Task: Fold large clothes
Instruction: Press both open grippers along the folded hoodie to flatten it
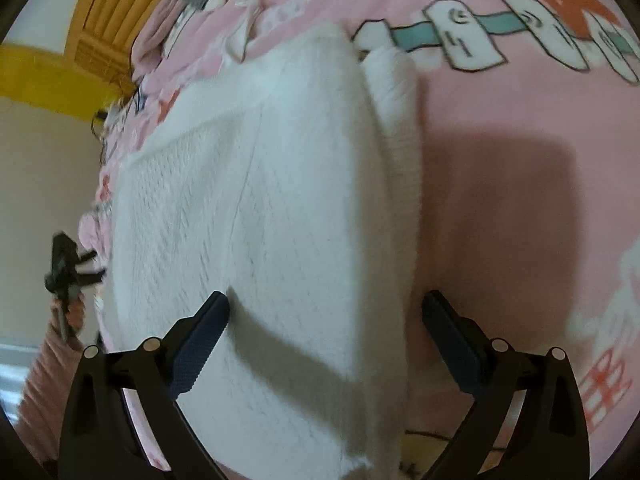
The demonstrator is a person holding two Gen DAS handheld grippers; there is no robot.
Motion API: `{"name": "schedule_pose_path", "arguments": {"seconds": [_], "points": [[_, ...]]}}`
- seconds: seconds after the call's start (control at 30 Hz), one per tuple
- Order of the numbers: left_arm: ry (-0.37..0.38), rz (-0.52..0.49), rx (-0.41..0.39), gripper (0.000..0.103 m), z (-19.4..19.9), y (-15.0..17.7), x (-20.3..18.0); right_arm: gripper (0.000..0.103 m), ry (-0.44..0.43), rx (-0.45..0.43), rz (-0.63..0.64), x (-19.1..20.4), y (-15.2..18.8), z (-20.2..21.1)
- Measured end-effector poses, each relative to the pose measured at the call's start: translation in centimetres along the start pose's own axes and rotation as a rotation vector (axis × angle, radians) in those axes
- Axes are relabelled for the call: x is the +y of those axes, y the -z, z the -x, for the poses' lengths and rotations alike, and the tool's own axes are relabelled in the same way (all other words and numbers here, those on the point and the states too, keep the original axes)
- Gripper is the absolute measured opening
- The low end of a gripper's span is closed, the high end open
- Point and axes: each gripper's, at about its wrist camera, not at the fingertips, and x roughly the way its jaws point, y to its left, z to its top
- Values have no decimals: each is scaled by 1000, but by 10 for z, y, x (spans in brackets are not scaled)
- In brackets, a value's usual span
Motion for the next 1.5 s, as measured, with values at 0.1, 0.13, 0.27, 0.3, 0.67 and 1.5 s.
{"name": "schedule_pose_path", "arguments": {"seconds": [0.1, 0.13, 0.27, 0.3, 0.67, 1.5], "points": [[24, -12, 36, 97, -9, -2, 4, 96, 8, 0, 29, 2, 2, -4], [47, -10, 64, 97, -17, 0, 2, 96, 4, -4, 22, -1, 2, -4], [65, -83, 133, 97, -43, 11, -14, 97, -33, -26, 58, -8, 3, -5], [69, -120, 150, 97, -50, 15, -21, 97, -31, -25, 72, -8, 3, -6], [-80, -336, 140, 97, -78, 40, -60, 96, 70, -69, 100, 5, 10, -15], [-242, -538, 93, 87, -80, 80, -109, 85, 155, 71, 323, 49, 38, 4]]}}
